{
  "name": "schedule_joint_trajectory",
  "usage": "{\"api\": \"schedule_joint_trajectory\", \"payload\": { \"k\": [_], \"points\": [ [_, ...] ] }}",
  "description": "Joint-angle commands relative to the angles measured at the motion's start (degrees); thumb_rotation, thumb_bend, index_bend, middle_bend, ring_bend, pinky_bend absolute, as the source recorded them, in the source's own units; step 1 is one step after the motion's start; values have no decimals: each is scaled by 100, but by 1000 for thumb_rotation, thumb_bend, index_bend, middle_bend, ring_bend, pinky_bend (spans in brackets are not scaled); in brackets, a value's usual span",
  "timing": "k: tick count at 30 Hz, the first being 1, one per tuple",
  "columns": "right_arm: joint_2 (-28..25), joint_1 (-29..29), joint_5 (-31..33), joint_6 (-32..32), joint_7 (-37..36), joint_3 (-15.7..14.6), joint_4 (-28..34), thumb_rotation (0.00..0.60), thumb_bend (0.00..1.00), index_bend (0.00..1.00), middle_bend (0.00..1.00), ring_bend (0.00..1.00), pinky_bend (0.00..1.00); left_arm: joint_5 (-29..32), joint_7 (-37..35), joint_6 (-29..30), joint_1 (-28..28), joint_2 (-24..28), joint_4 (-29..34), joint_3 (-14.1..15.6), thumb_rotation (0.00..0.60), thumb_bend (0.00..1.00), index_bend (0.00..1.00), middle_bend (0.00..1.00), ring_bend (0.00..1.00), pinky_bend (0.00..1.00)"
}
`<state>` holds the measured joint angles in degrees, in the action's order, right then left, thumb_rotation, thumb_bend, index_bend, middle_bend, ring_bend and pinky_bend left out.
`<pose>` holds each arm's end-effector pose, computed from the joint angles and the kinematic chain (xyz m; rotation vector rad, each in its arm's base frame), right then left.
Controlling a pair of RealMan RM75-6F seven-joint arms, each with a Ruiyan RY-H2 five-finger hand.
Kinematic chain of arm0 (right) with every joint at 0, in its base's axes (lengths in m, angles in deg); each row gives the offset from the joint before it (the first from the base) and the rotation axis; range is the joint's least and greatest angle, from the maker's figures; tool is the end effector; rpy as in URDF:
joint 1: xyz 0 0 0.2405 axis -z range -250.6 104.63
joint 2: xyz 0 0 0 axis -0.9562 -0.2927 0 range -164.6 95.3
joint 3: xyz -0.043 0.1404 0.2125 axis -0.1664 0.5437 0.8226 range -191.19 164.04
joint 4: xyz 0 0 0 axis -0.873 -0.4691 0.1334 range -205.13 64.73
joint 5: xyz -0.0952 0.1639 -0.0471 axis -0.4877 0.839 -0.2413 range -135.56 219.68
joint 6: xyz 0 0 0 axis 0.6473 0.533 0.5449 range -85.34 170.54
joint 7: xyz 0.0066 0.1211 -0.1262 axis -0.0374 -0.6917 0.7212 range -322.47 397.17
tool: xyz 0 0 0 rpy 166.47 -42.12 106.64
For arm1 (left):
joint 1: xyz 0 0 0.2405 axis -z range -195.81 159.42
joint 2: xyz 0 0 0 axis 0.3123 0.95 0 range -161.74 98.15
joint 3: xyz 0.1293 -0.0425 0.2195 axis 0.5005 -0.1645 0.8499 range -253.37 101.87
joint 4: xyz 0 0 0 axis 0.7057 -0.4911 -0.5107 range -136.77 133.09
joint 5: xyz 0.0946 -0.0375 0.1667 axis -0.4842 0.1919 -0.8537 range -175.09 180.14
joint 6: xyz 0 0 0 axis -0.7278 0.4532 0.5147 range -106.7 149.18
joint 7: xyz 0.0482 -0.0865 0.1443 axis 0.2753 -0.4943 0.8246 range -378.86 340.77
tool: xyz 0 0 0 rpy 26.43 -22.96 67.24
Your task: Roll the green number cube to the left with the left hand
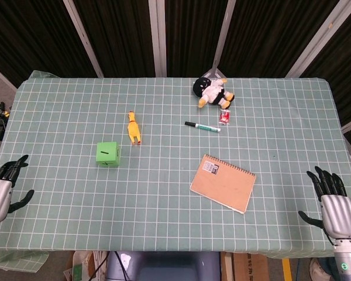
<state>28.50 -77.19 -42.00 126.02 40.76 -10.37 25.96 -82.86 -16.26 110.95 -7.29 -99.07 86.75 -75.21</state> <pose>-0.3045 -0.2076 0.1710 1.3733 -0.9354 0.8634 -0.2933 0.2322 0.1655 -1.4360 -0.7756 -0.9484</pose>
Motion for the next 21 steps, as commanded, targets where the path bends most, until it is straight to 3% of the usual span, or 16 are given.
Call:
{"api": "schedule_joint_trajectory", "payload": {
  "k": [1,7,12,16,21],
  "points": [
    [1,-10,33,-26,-38,14,6,600,154,121,12,2,46,119,16,-452,251,168,88,-137,600,363,85,332,253,367],
    [37,-35,82,-84,5,28,-35,600,155,121,11,2,46,485,631,-1239,799,748,922,-524,600,461,118,571,457,528],
    [60,-38,37,-87,94,0,-4,600,154,121,12,2,46,1093,1096,-2253,1391,1189,1738,-815,600,659,133,718,572,634],
    [74,-36,21,-87,167,-15,18,600,155,121,12,2,46,2056,1501,-3168,1989,1448,2323,-1096,600,898,160,809,647,680],
    [106,-44,40,-90,257,-4,-15,600,154,121,12,2,46,4084,2939,-3697,2963,1499,2700,-1219,600,936,155,825,661,683]
  ]
}}
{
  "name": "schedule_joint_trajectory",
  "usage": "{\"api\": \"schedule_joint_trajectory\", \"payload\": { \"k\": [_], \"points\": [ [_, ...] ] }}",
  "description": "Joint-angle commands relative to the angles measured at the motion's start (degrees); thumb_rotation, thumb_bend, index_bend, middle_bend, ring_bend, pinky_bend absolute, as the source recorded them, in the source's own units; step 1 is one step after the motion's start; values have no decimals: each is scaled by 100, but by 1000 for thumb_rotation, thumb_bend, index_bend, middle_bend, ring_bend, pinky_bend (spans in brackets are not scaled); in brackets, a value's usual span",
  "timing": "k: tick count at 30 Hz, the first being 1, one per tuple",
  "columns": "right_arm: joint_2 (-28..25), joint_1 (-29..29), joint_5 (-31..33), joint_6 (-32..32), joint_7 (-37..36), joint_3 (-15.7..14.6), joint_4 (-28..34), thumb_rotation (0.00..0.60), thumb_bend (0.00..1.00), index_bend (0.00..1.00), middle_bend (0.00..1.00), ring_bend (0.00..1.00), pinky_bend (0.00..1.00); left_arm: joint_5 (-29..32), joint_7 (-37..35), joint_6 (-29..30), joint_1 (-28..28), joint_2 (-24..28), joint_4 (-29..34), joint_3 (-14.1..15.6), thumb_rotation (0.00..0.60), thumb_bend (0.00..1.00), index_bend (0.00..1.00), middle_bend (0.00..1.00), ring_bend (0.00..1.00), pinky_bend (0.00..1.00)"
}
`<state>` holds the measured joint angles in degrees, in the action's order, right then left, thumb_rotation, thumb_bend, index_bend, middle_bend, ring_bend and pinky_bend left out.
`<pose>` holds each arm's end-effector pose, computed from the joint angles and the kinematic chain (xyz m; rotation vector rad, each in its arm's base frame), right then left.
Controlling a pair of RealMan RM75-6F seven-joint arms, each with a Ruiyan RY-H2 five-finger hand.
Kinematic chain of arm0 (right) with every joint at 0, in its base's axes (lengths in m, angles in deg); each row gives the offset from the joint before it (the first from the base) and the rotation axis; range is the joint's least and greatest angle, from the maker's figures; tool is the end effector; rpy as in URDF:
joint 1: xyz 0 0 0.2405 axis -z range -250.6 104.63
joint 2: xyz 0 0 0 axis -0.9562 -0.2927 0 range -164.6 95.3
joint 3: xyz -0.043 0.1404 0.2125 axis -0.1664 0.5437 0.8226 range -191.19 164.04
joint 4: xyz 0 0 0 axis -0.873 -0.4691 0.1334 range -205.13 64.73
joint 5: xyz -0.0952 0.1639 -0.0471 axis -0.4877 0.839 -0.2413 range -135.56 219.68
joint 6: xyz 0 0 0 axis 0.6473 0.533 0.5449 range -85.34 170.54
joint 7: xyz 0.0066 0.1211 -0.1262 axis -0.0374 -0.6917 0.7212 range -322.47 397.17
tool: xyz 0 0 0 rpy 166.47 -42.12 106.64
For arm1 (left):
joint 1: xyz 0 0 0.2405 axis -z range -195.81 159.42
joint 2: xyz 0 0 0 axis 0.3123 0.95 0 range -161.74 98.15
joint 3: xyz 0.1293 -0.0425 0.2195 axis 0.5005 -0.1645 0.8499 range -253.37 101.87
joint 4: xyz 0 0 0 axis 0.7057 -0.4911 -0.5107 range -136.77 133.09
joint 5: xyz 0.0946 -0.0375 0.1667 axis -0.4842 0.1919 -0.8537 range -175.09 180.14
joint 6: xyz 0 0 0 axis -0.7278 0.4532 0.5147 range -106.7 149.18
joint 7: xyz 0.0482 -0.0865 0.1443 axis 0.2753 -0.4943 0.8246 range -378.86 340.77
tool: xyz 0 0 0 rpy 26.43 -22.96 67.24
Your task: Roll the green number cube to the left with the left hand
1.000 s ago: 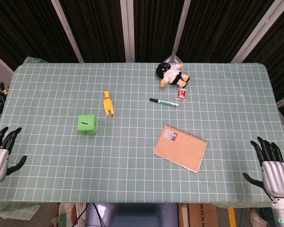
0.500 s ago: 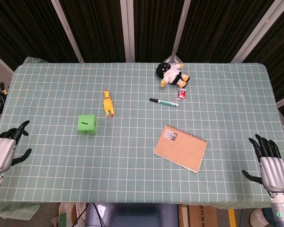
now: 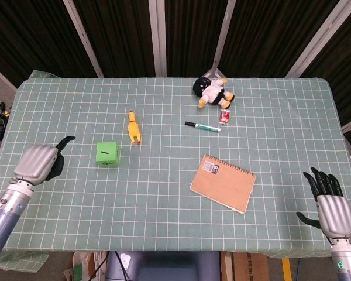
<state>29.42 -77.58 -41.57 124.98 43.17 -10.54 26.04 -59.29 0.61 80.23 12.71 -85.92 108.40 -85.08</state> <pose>-0.3042 -0.2088 0.1627 1.3945 -0.9321 0.8332 -0.2000 0.3270 0.1566 -1.6932 -0.9156 -0.7470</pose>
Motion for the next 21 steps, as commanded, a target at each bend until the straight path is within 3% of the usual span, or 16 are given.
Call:
{"api": "schedule_joint_trajectory", "payload": {
  "k": [1,3,7,21],
  "points": [
    [20,-8,-26,32,9,18,-38,600,154,121,12,2,46,2054,1392,-640,1103,164,590,-242,600,937,153,825,662,683],
    [42,-6,-141,129,-88,32,-93,600,154,121,12,2,46,2924,1624,-659,1472,104,725,-284,600,937,153,827,666,683],
    [158,20,-268,396,-216,127,-247,600,154,121,11,2,46,3803,1795,-735,1922,-23,717,-256,600,937,152,831,671,683],
    [327,36,-90,508,-6,268,-446,600,154,101,12,2,46,5204,1814,-1191,2818,-571,29,19,600,937,151,836,677,712]
  ]
}}
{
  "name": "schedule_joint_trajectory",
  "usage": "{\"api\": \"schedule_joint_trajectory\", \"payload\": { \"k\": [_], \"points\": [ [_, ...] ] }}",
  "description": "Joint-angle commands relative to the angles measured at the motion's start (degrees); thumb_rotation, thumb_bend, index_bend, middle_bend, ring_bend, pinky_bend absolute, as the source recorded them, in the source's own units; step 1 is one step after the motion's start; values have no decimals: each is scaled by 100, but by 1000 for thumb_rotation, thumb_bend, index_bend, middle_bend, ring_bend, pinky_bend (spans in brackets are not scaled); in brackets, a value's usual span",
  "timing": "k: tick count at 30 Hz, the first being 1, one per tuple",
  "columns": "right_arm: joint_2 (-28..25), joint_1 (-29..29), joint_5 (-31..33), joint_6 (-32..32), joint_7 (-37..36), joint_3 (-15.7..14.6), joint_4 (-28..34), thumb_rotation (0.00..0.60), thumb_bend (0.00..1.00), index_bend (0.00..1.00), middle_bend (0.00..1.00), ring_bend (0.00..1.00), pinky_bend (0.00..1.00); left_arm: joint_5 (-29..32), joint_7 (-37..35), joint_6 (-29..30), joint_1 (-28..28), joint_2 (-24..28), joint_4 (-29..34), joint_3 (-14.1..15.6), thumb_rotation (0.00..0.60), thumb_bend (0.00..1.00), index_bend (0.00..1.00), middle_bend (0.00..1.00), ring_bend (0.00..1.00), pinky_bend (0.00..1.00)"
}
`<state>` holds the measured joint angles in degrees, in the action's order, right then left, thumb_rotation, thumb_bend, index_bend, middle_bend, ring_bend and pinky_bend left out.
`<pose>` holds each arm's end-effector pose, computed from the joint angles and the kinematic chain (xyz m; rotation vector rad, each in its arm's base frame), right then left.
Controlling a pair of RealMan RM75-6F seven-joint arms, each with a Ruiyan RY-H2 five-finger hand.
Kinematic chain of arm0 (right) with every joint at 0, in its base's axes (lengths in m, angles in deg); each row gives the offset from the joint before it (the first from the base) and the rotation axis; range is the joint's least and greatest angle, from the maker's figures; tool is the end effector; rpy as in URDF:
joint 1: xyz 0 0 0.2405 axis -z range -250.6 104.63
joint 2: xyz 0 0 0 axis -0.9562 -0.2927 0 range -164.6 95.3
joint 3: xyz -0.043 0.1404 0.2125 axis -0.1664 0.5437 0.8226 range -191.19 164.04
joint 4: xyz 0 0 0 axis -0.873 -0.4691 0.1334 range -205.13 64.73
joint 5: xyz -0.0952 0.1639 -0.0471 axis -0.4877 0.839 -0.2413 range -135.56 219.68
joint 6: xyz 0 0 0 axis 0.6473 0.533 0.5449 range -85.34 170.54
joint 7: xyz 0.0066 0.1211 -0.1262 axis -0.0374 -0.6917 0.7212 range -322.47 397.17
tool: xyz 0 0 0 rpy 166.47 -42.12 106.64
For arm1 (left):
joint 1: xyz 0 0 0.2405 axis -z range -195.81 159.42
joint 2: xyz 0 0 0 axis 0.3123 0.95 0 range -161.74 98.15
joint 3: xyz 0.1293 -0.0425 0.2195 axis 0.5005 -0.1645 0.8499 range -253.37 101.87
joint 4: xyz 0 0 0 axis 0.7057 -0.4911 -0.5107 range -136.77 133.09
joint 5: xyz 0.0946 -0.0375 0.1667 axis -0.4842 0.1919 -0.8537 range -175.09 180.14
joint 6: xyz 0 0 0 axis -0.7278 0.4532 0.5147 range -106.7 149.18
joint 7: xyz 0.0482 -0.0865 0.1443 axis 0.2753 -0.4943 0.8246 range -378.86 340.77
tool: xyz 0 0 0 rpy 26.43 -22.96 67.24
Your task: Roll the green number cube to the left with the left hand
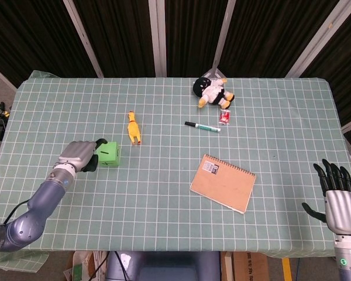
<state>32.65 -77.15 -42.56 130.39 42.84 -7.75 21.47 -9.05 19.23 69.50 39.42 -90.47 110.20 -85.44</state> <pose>-0.3040 -0.2164 0.1748 1.3164 -0.8135 0.9061 -0.1405 0.3756 0.0956 -1.7417 -1.2442 -0.4854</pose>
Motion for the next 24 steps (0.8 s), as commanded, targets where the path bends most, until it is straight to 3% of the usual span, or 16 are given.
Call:
{"api": "schedule_joint_trajectory", "payload": {
  "k": [1,6,13,24],
  "points": [
    [4,-13,3,-46,40,-16,15,600,154,101,12,2,46,256,-66,-157,209,-160,-206,69,600,937,151,836,677,712],
    [16,-22,-43,-50,75,-36,8,600,154,101,12,2,46,584,-188,-355,468,-300,-382,94,600,937,149,836,678,713],
    [24,-34,17,-132,109,-46,-1,600,154,101,12,2,46,881,-161,-190,766,-539,-576,274,600,937,148,838,680,716],
    [1,-56,104,-263,162,-63,19,600,155,101,12,2,46,1046,-211,-243,944,-967,-1115,524,600,937,148,839,681,716]
  ]
}}
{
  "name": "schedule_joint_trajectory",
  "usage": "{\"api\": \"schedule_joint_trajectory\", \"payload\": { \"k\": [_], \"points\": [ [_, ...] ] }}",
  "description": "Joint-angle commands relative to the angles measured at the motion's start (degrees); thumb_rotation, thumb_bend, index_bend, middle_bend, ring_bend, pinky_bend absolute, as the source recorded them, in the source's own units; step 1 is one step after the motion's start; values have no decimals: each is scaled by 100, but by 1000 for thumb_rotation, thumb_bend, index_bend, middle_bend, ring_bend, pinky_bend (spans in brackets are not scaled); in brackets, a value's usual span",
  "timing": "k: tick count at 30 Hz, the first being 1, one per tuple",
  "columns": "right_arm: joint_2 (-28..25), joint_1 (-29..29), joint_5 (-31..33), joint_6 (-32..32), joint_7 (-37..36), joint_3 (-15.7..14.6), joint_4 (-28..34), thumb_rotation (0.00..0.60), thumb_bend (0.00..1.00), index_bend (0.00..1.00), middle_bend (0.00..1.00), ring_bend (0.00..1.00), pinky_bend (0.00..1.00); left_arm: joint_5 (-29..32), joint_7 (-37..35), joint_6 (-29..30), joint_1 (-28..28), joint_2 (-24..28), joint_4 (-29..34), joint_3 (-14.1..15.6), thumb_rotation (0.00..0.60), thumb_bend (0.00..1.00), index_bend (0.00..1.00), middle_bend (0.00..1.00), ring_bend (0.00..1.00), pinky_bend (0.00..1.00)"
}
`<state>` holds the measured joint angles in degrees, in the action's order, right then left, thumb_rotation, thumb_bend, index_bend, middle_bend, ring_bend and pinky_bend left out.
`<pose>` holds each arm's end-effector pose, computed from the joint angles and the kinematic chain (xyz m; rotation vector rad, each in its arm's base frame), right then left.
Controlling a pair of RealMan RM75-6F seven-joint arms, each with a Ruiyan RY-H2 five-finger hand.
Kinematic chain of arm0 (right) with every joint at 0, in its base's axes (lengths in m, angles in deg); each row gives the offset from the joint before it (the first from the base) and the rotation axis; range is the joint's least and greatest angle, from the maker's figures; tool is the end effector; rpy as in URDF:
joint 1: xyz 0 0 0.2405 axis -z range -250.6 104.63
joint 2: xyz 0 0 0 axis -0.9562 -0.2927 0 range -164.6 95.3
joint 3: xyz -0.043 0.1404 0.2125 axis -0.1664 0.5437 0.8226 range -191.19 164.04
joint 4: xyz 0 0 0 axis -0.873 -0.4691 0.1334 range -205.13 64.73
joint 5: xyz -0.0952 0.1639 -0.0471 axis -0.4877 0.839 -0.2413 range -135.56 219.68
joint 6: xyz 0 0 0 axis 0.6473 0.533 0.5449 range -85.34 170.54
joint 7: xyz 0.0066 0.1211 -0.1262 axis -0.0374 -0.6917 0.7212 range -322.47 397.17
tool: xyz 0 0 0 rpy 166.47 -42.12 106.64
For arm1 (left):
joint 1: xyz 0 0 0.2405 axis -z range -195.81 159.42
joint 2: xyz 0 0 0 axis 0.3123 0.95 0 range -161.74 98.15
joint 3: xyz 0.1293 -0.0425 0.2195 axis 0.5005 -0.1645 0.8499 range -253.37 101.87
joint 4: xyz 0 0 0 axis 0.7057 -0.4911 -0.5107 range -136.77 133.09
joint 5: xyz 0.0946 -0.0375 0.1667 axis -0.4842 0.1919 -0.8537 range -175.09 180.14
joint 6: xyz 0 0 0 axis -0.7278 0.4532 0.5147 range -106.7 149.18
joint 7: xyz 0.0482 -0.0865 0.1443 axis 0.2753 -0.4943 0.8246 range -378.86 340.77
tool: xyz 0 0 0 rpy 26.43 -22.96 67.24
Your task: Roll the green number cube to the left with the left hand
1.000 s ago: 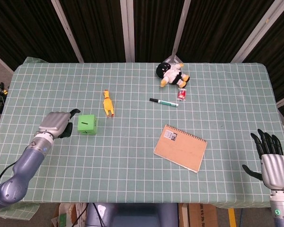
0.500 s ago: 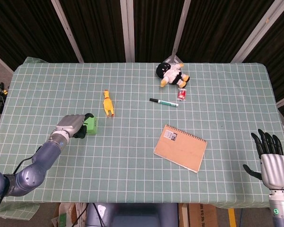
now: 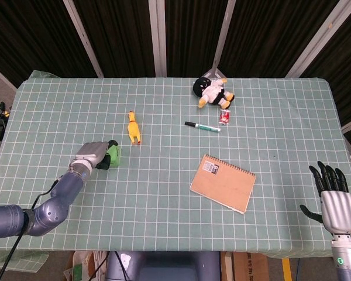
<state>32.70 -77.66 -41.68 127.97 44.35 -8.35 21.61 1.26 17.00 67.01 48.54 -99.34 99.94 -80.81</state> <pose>-0.3076 -0.2176 0.1664 1.3489 -0.8367 0.8571 -0.1362 0.3987 0.0519 -1.7146 -1.3499 -0.4232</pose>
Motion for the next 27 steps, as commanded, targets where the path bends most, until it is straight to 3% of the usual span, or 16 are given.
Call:
{"api": "schedule_joint_trajectory", "payload": {
  "k": [1,16,27],
  "points": [
    [-5,-8,28,-34,19,-3,8,600,154,101,12,2,46,28,8,-1,36,-118,-134,85,600,937,148,839,681,716],
    [-3,-38,128,-160,116,-13,54,600,155,101,12,2,46,55,-133,-210,104,-383,-545,239,600,938,150,839,681,716],
    [-4,-72,209,-289,131,-26,72,600,154,101,11,2,46,-253,-292,-30,140,-223,-194,179,600,938,159,840,683,716]
  ]
}}
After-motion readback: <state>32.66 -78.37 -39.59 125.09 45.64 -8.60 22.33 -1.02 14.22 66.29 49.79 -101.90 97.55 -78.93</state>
